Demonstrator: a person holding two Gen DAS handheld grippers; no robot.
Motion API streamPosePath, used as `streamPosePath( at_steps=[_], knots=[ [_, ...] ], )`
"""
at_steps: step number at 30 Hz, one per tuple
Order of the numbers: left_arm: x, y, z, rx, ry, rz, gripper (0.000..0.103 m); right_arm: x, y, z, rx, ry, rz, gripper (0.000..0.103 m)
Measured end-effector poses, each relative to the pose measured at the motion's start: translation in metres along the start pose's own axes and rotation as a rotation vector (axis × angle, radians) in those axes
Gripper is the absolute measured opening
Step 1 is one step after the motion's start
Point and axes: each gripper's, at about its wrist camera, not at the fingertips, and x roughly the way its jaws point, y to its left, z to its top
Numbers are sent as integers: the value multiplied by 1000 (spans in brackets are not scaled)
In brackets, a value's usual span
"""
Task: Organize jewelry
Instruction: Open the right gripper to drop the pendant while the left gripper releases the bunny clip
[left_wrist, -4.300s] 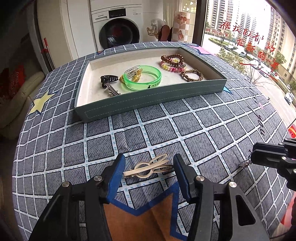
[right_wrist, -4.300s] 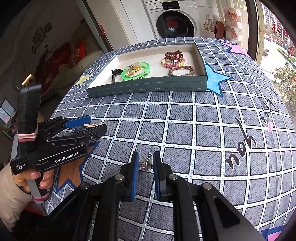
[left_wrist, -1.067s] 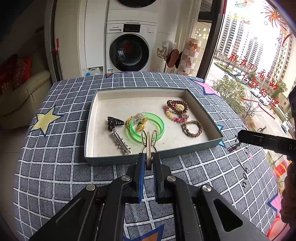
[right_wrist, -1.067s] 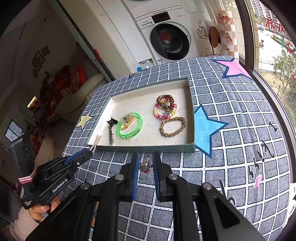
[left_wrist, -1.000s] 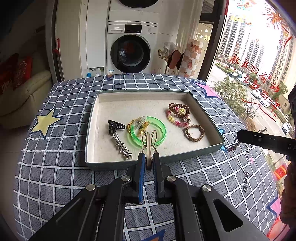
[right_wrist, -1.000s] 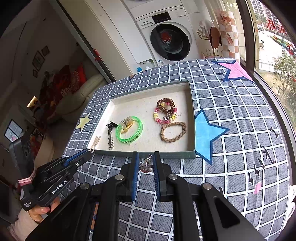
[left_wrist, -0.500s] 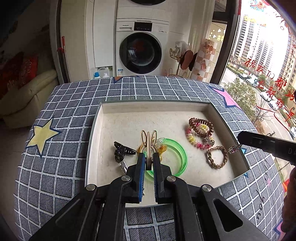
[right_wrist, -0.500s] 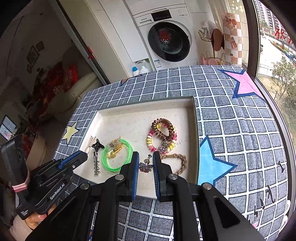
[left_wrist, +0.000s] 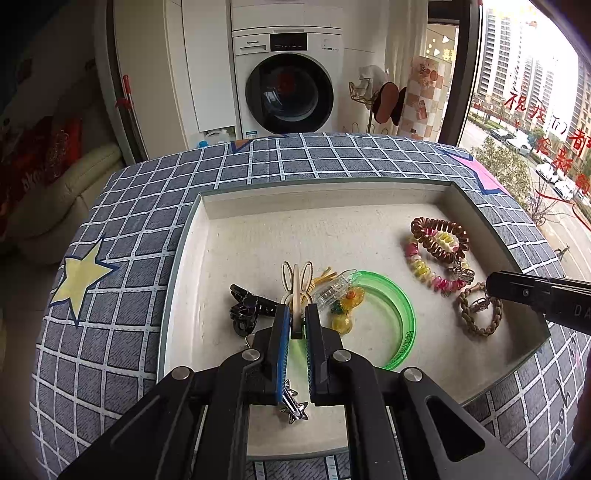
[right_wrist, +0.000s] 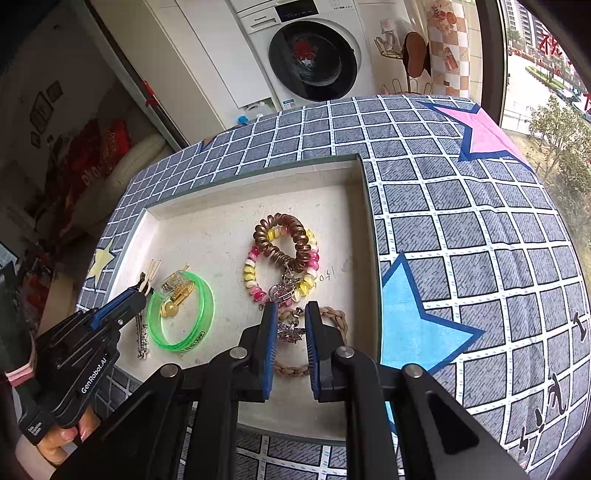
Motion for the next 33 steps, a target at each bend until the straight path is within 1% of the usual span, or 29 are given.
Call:
streamPosePath(
  at_steps=[4,13,15,16,17,19,22,23,25,29,33],
  knots=[
    [2,-2,-2,1,-1,16,21,4,1,-3,-11,3,-6,17],
    [0,-5,-1,12,0,43,21,13,1,-9,-9,42,-15,18],
    [-2,-5,-2,11,-6,47,21,13,2,-10,-15,48,-10,21],
    [-3,-5,-2,9,-8,48,21,12,2,-10,-17,48,-6,29],
    [-4,-5,-2,6,-8,47,21,12,3,-9,-19,46,-2,40],
    [-7,-4,-1,1,-8,42,21,9,4,-8,-18,40,8,50],
    [-12,-5,0,3,-22,51,21,3,5,-7,-12,32,22,51],
    [-14,-5,0,3,-30,53,21,1,5,-8,-7,31,30,56],
    [-18,-4,1,1,-43,55,21,-4,5,-8,2,25,43,61],
    [-22,-3,3,-2,-48,56,21,-13,7,-10,3,14,44,62],
    [-23,-3,0,-7,-36,36,21,-20,4,-13,20,10,51,62]
  ],
)
